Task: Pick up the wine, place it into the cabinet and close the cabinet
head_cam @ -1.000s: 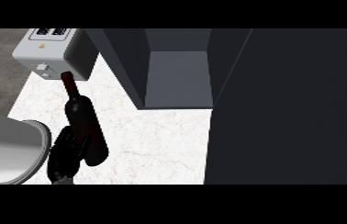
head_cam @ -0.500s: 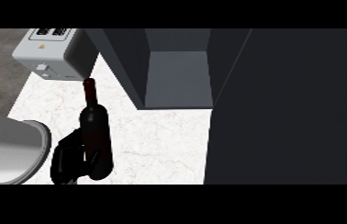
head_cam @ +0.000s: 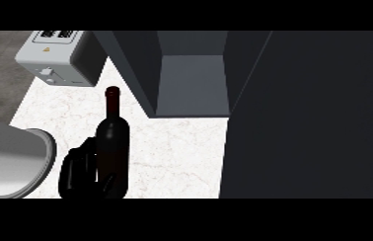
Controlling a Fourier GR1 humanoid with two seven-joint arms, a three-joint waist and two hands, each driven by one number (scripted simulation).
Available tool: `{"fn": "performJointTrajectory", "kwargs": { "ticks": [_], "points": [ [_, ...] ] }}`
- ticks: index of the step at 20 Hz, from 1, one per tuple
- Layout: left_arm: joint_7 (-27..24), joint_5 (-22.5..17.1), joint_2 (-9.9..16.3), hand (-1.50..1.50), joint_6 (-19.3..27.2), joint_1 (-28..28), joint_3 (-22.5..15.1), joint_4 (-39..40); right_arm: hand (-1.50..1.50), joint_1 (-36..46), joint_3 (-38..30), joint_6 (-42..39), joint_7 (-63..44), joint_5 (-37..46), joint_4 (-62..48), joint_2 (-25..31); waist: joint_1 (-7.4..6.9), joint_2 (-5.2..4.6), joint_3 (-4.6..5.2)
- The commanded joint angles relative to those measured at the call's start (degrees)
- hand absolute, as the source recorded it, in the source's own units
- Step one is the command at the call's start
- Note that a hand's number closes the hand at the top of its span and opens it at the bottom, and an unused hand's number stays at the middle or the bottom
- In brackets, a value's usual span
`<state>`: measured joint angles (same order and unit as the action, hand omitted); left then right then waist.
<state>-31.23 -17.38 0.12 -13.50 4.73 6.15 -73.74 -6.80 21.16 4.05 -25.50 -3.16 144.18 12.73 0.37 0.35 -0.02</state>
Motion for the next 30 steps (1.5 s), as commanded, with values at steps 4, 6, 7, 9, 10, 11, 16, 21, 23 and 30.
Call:
{"fn": "performJointTrajectory", "kwargs": {
  "ticks": [4,6,7,9,10,11,16,21,23,30],
  "points": [
    [5.7,-0.6,-0.1,1.5,9.9,1.9,-12.5,-12.3,-1.5,-4.5,-1.9,-1.4,-4.1,-5.6,12.2,1.6,0.26,0.01,-0.04],
    [11.0,-0.6,-0.1,1.5,10.9,3.0,-12.7,-18.4,-1.5,-2.4,1.1,0.4,-5.5,-1.4,12.0,-0.1,-0.12,0.04,0.0],
    [12.0,-0.8,-0.1,1.5,15.6,1.1,-16.1,-20.2,-1.5,-0.6,-1.1,-0.6,-3.9,-4.2,8.7,-0.1,-0.2,-0.08,-0.02],
    [11.7,1.0,-0.1,1.5,21.2,0.0,-20.5,-20.6,-1.5,-4.6,-2.2,-1.7,-4.2,-5.7,12.1,1.6,0.45,0.01,-0.05],
    [15.2,1.0,-0.1,1.5,22.7,-2.0,-20.0,-23.0,-1.5,-0.1,-2.5,-0.2,-7.1,-5.1,11.9,0.6,0.07,-0.04,0.0],
    [16.6,0.6,-0.1,1.5,21.9,-4.7,-18.1,-20.9,-1.5,-3.3,-3.9,-2.3,-3.2,-6.5,10.4,1.2,0.27,-0.19,-0.03],
    [25.0,0.3,-0.1,1.5,32.0,-11.0,-23.2,-24.1,-1.5,-3.1,-3.2,-1.0,-5.6,-5.2,11.9,0.7,0.43,-0.16,0.0],
    [24.5,-3.1,-0.1,1.5,41.3,-21.2,-26.0,-15.8,-1.5,-4.3,-5.4,-4.4,-1.7,-8.3,9.7,1.7,0.91,-0.37,-0.01],
    [28.9,-0.6,-0.1,1.5,44.9,-20.2,-28.4,-19.9,-1.5,-0.8,-5.3,-2.2,-5.2,-6.4,9.1,0.1,0.16,-0.25,0.02],
    [20.5,-3.9,-0.1,1.5,48.0,-26.6,-29.0,-5.4,-1.5,-5.3,-4.2,-4.6,-2.4,-7.1,10.9,0.0,0.96,-0.38,0.04]
  ]
}}
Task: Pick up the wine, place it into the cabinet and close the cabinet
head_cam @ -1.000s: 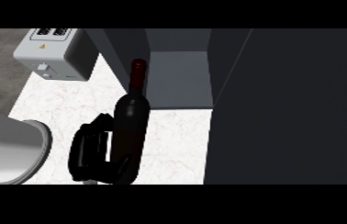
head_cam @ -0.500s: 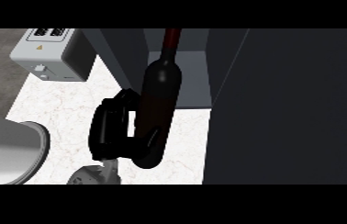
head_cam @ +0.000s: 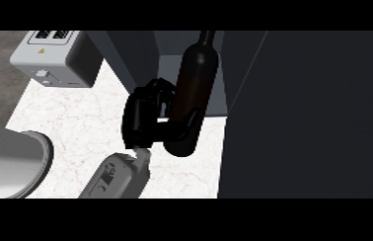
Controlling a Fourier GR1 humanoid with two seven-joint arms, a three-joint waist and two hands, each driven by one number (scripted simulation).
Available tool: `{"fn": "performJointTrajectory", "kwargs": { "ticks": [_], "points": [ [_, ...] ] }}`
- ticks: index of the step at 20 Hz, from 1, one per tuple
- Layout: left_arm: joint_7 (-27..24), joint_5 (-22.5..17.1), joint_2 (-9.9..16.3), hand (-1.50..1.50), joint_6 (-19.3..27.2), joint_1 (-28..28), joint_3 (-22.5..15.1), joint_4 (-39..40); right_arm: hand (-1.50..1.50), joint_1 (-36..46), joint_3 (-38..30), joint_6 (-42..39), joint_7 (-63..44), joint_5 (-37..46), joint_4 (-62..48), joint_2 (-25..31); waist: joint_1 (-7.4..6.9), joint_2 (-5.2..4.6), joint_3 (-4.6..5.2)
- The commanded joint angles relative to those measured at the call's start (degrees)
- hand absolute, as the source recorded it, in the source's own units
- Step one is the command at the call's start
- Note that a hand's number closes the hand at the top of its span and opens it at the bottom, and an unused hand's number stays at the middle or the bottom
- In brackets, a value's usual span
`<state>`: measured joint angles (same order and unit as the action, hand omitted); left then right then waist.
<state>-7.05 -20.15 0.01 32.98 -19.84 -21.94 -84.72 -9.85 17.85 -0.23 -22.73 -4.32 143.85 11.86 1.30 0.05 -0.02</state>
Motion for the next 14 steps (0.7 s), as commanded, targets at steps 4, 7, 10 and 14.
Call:
{"fn": "performJointTrajectory", "kwargs": {
  "ticks": [4,7,10,14],
  "points": [
    [-7.2,-3.6,0.0,1.5,2.8,-5.3,-1.2,12.9,-1.5,-2.3,-0.7,-0.5,-7.0,-5.9,12.7,0.9,0.65,-0.15,0.08],
    [-8.2,-5.5,0.0,1.5,4.4,-7.2,-2.8,16.8,-1.5,-0.4,-5.2,-1.9,-4.6,-9.7,9.8,1.0,0.59,-0.28,0.03],
    [-10.3,-10.1,0.0,1.5,6.1,-9.3,-4.4,20.4,-1.5,-2.8,-1.1,-2.3,-3.5,-7.4,10.4,-0.2,1.07,-0.24,0.06],
    [-12.3,-12.7,0.0,1.5,3.7,-10.5,-3.5,24.6,-1.5,-6.3,-1.4,-2.9,-3.4,-7.5,11.4,-0.6,0.78,-0.1,0.04]
  ]
}}
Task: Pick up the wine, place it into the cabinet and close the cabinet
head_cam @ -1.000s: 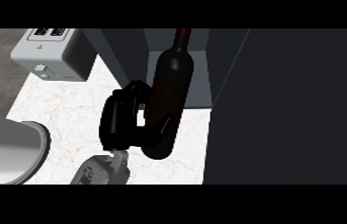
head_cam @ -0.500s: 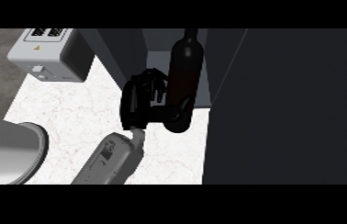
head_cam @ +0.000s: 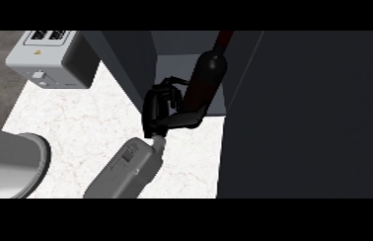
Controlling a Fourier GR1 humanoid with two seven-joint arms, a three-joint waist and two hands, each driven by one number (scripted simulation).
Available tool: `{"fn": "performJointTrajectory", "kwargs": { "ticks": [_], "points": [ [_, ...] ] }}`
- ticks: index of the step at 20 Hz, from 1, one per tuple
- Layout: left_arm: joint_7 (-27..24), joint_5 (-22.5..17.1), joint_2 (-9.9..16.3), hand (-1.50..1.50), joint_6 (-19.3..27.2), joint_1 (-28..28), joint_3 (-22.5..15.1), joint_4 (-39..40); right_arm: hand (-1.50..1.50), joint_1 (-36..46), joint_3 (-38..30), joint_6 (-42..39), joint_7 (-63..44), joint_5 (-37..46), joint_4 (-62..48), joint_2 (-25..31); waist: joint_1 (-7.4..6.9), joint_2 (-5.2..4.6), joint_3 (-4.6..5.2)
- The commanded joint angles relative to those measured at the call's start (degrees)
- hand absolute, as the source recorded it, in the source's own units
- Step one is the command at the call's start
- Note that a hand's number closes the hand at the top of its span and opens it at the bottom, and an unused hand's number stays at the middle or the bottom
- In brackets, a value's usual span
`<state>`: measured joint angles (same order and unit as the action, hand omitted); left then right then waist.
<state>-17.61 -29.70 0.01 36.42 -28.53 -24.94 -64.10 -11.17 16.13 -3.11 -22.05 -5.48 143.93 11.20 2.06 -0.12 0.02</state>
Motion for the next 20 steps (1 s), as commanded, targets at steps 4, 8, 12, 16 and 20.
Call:
{"fn": "performJointTrajectory", "kwargs": {
  "ticks": [4,8,12,16,20],
  "points": [
    [-10.1,-7.0,0.0,1.5,-2.3,2.2,-1.9,6.2,-1.5,-3.9,1.5,0.1,-6.2,-4.5,12.0,0.0,-0.48,0.13,0.04],
    [-9.1,-11.9,0.0,1.5,-4.5,-4.3,1.7,11.8,-1.5,-6.5,-0.1,-2.3,-3.5,-6.7,12.5,1.0,0.13,0.06,0.0],
    [-12.7,-15.1,0.0,1.5,-7.0,-8.1,2.8,20.1,-1.5,-5.1,-0.9,-1.2,-3.6,-6.5,10.7,-0.4,0.52,-0.18,0.03],
    [-11.3,-18.1,0.0,1.5,-3.4,-10.4,0.1,18.4,-1.5,-5.7,-3.9,-2.3,-3.2,-8.7,10.8,0.1,-0.01,0.06,-0.03],
    [-11.7,-18.6,0.0,1.5,-6.3,-14.0,2.8,24.7,-1.5,-2.0,-2.7,-1.1,-6.8,-7.6,11.2,-0.7,0.0,-0.1,0.02]
  ]
}}
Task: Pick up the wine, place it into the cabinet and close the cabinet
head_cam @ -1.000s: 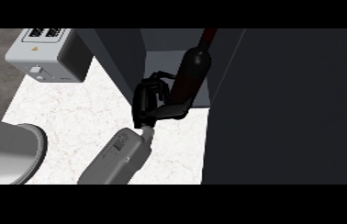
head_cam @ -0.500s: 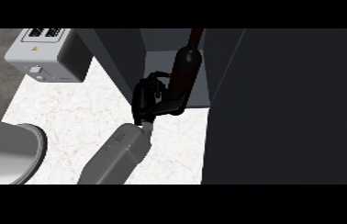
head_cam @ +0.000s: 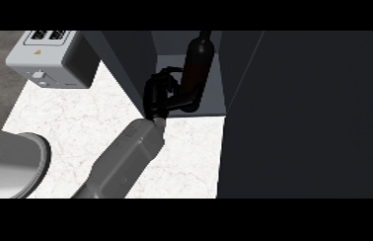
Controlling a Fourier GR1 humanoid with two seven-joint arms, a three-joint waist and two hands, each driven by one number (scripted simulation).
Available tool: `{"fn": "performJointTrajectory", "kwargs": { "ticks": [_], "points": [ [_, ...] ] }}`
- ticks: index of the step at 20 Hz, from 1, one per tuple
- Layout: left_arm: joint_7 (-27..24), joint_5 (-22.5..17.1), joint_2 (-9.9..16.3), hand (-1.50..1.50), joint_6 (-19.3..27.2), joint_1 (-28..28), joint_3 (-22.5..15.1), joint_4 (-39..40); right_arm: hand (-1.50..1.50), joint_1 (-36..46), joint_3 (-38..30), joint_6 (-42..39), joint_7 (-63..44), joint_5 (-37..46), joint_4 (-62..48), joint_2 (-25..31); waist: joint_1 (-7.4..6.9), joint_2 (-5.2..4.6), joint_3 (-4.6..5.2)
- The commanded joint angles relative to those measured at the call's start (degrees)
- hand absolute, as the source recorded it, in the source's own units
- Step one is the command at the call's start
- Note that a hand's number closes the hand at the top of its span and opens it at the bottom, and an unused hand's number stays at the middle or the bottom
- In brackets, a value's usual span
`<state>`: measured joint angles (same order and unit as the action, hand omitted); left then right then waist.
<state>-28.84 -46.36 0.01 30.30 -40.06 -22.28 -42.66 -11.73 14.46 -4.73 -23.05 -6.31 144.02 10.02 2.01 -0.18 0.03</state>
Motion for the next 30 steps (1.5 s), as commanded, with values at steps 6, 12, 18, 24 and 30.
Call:
{"fn": "performJointTrajectory", "kwargs": {
  "ticks": [6,12,18,24,30],
  "points": [
    [0.8,-4.4,0.0,1.5,0.9,-11.7,3.0,10.3,-1.5,0.5,-0.8,0.1,-3.3,-6.4,5.9,-1.2,0.29,-0.21,-0.01],
    [-0.2,-2.1,0.0,1.5,1.8,-16.7,5.6,15.3,-1.5,-3.8,1.7,-0.9,-2.0,-3.8,8.7,-1.4,0.43,-0.02,-0.03],
    [0.9,0.9,2.2,1.5,4.6,-23.2,7.1,24.3,-1.5,-1.8,-0.1,-1.4,-3.0,-6.1,7.6,-1.8,0.97,-0.4,-0.04],
    [1.4,5.4,6.3,-1.5,7.7,-25.4,4.8,31.0,-1.5,-2.2,0.0,-2.4,-2.2,-6.0,7.4,-1.7,1.35,-0.57,-0.06],
    [0.0,6.9,3.5,-1.5,10.1,-25.1,5.0,35.3,-1.5,-4.6,-0.6,-4.2,0.1,-7.0,7.1,-1.5,2.09,-0.86,-0.06]
  ]
}}
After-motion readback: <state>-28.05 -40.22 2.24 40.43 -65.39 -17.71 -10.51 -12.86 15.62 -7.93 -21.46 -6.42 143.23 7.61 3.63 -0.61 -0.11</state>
